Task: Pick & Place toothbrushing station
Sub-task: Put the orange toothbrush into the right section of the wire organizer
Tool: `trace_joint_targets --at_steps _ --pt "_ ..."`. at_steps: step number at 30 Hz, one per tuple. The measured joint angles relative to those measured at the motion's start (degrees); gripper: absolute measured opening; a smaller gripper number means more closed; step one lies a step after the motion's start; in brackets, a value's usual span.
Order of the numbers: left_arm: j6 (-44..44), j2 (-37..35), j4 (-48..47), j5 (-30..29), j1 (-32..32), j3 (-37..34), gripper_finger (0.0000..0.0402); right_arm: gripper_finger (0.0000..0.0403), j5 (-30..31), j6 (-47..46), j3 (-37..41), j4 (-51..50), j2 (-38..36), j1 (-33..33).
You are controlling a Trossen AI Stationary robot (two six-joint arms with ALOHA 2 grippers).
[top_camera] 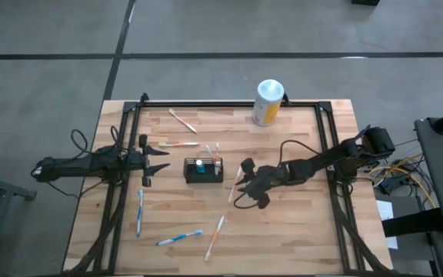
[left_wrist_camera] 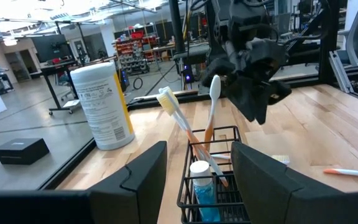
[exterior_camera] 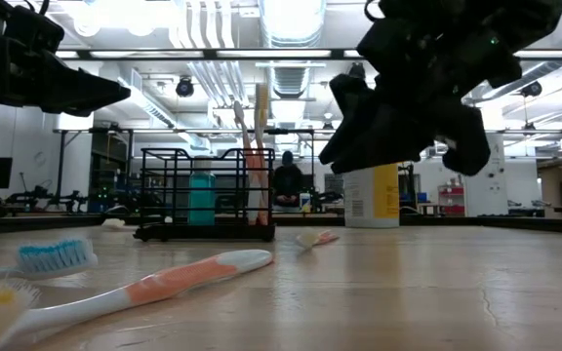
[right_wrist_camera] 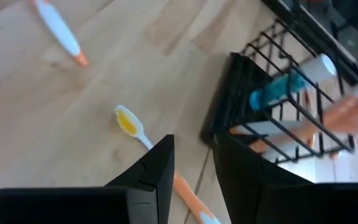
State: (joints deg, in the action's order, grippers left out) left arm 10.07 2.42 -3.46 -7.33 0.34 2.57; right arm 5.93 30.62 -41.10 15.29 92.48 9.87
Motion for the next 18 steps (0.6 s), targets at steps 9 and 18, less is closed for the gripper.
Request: trace_joint_targets --at_steps 9,18 --pt "0.0 0.02 0.0 0.02 0.02 -0.02 0.0187 0.0107 -4.33 5.61 -2.81 0.02 5.34 0.02" --pt "0.0 0.02 0.0 -0.03 0.01 -0.02 0.0187 0.0107 -5.1 9.81 -7.44 -0.07 12.57 0.04"
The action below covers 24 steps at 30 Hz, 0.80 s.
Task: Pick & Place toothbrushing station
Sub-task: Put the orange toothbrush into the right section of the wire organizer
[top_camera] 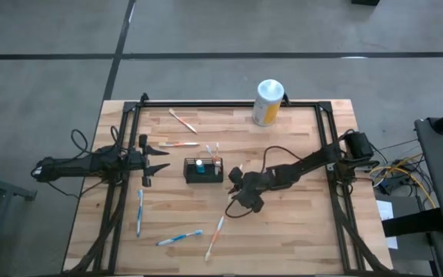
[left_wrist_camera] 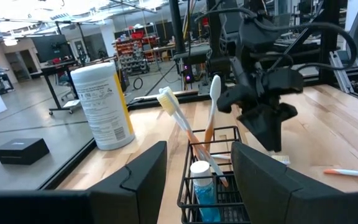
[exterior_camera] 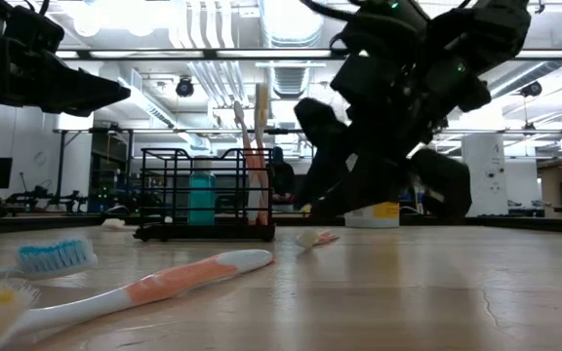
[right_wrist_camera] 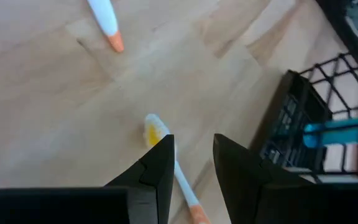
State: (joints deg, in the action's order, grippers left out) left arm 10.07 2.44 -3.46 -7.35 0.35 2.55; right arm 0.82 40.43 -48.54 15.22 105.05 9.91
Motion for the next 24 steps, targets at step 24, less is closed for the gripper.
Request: trace_joint_targets --at_steps 24 --pt "-0.01 0.0 0.0 0.04 0.0 0.01 0.0186 0.0107 -2.8 1.56 -2.26 -3.42 1.84 0.21"
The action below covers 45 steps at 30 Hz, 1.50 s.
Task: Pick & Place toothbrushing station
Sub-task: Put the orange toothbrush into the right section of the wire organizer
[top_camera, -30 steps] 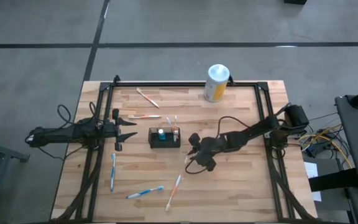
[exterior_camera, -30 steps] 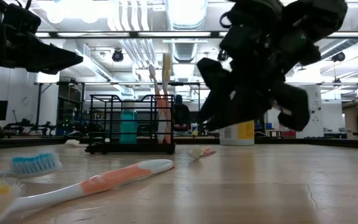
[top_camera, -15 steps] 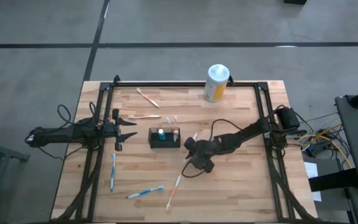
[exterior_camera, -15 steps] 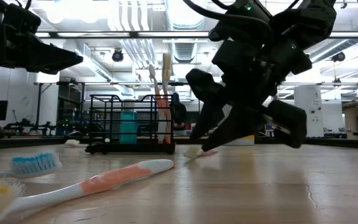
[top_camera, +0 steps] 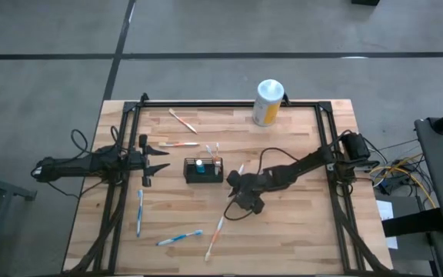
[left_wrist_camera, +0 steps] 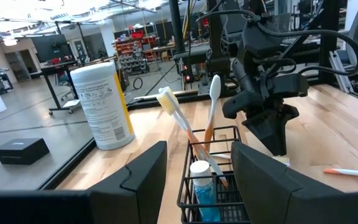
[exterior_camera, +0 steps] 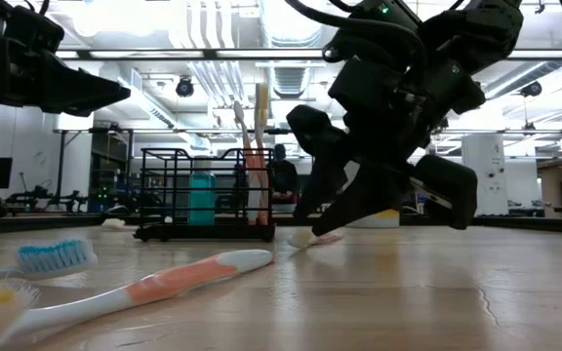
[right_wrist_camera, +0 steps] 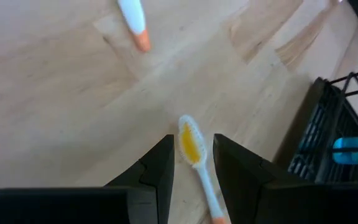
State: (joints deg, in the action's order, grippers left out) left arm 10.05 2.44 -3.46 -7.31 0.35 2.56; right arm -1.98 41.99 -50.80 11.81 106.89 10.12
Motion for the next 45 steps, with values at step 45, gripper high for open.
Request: trace_joint_targets --at_steps 45 --pt "0.01 0.02 0.0 -0.02 -0.01 0.01 0.0186 0.0144 4.78 -12.77 -5.24 -1.96 -0.96 -1.23"
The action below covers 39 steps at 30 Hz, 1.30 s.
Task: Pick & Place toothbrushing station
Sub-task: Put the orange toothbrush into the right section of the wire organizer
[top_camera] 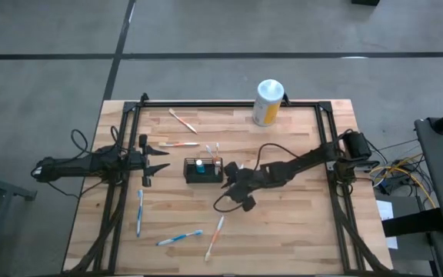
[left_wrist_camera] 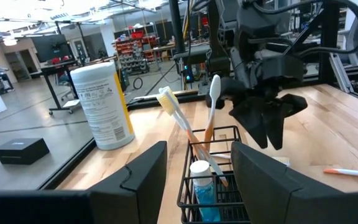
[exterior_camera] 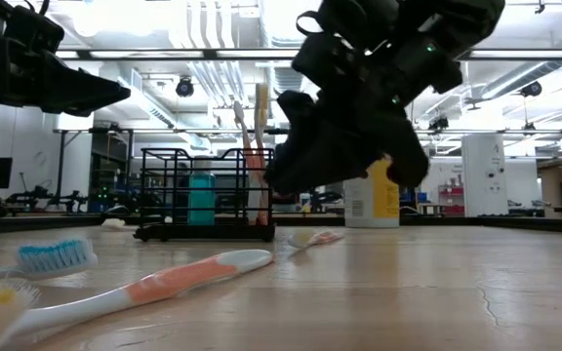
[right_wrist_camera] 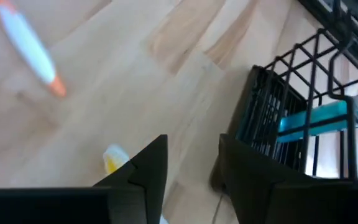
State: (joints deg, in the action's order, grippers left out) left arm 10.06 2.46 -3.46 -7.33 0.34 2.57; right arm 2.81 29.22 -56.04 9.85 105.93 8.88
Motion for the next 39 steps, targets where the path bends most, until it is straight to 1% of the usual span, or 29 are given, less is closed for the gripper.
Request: trace_joint_targets --at_steps 6,10,13,16,21,23,26,33,37,39 --pt "0.0 0.0 0.0 0.01 0.01 0.0 0.0186 0.0163 -0.15 -4.91 -0.3 3.65 0.81 -0.04" --pt "-0.02 0.0 -0.02 0.02 0.02 -0.02 0.0186 0.0173 0.55 -10.88 1.77 8.14 0.81 -0.1" --pt "-0.02 0.0 0.0 0.0 0.01 0.0 0.0186 0.0183 1.28 -17.57 3.6 12.08 0.77 -0.17" --pt "0.0 0.0 0.0 0.0 0.0 -0.02 0.0186 0.0194 1.67 -21.17 6.55 16.62 0.65 -0.15" --pt "0.0 0.0 0.0 0.0 0.0 0.0 0.0186 0.0207 1.88 -24.4 12.53 28.78 0.64 -0.13" --pt "0.0 0.0 0.0 0.0 0.0 -0.01 0.0186 0.0212 2.27 -24.45 14.7 32.45 0.65 -0.13" --pt "0.0 0.0 -0.02 0.02 0.0 0.0 0.0186 0.0218 2.78 -21.98 16.87 36.5 0.63 -0.13" --pt "-0.02 0.0 0.0 0.0 0.0 -0.01 0.0186 0.0221 1.46 -15.61 18.87 36.07 0.65 -0.13" --pt "0.0 0.0 0.0 0.02 0.02 -0.02 0.0186 0.0221 -1.44 -15.08 19.67 35.7 0.65 -0.15" --pt "-0.01 0.0 -0.01 0.01 0.0 -0.01 0.0187 0.0221 -1.68 -14.57 19.72 35.52 0.84 -0.15"
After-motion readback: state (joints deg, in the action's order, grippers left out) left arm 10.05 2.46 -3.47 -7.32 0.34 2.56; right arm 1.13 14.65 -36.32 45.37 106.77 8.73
